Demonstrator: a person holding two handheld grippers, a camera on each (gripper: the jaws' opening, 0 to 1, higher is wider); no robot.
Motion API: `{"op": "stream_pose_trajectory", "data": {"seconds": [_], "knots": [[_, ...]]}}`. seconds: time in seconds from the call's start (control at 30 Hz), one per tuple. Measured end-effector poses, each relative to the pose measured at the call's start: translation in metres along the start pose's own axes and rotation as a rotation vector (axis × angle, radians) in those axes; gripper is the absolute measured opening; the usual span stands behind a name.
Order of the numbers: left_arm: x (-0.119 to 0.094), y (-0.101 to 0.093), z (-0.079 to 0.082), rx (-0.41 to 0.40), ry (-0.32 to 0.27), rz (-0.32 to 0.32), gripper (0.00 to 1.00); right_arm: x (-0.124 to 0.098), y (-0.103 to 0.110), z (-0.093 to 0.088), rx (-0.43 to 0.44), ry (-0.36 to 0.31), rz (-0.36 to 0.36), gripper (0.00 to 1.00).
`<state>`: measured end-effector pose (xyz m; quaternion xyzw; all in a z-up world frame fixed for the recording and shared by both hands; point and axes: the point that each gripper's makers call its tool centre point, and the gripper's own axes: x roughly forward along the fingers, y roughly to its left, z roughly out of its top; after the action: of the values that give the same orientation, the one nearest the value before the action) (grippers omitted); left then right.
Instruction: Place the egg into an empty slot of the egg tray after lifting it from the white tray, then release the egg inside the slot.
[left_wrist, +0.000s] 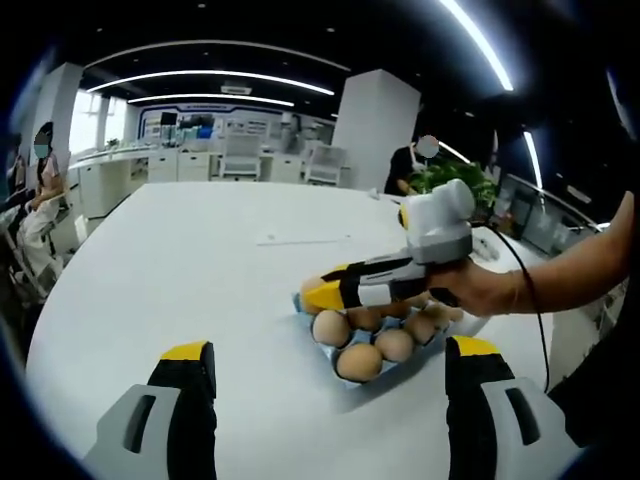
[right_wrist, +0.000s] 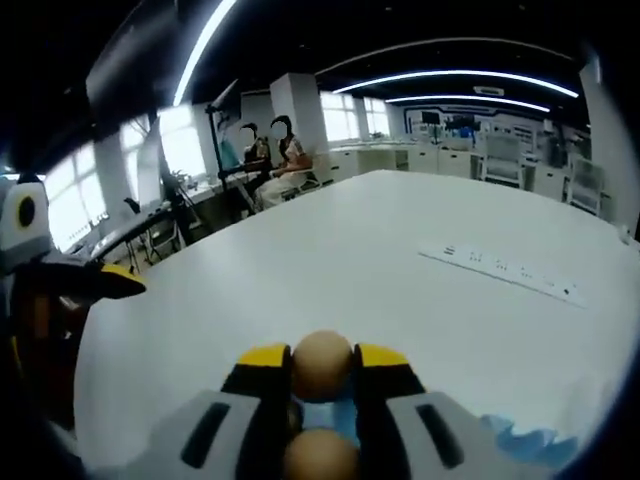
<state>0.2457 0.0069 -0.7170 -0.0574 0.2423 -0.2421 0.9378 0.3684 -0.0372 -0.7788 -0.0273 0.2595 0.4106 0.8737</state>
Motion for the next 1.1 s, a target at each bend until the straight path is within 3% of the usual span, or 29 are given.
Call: {"op": "stream_pose_trajectory", "data": {"seconds": [0.47, 0.63, 0.7, 0.83, 0.9, 0.97, 1.1], "knots": [[-0.001, -0.001, 0.002, -0.002, -0.008, 0.007, 0.96, -0.009, -0.005, -0.005, -0.043, 0.018, -0.006, 0.25], [-0.001, -0.004, 0.003, 0.004, -0.009, 0.002, 0.96, -0.038, -0.018, 0.011, 0.031, -0.093, -0.038, 0.25], [0.000, -0.007, 0.003, 0.009, -0.008, -0.003, 0.96, -0.063, -0.034, 0.017, 0.043, -0.150, -0.100, 0.25], [0.003, -0.013, 0.004, 0.016, -0.009, -0.016, 0.96, -0.105, -0.068, 0.015, 0.036, -0.199, -0.218, 0.24], [0.004, -0.014, 0.005, 0.021, -0.009, -0.021, 0.96, -0.129, -0.090, 0.008, 0.050, -0.214, -0.297, 0.24], [0.004, -0.016, 0.006, 0.022, -0.011, -0.025, 0.96, -0.164, -0.127, -0.002, 0.071, -0.241, -0.447, 0.24], [0.005, -0.020, 0.006, 0.025, -0.011, -0.033, 0.96, -0.208, -0.173, -0.028, 0.193, -0.256, -0.614, 0.24]]}}
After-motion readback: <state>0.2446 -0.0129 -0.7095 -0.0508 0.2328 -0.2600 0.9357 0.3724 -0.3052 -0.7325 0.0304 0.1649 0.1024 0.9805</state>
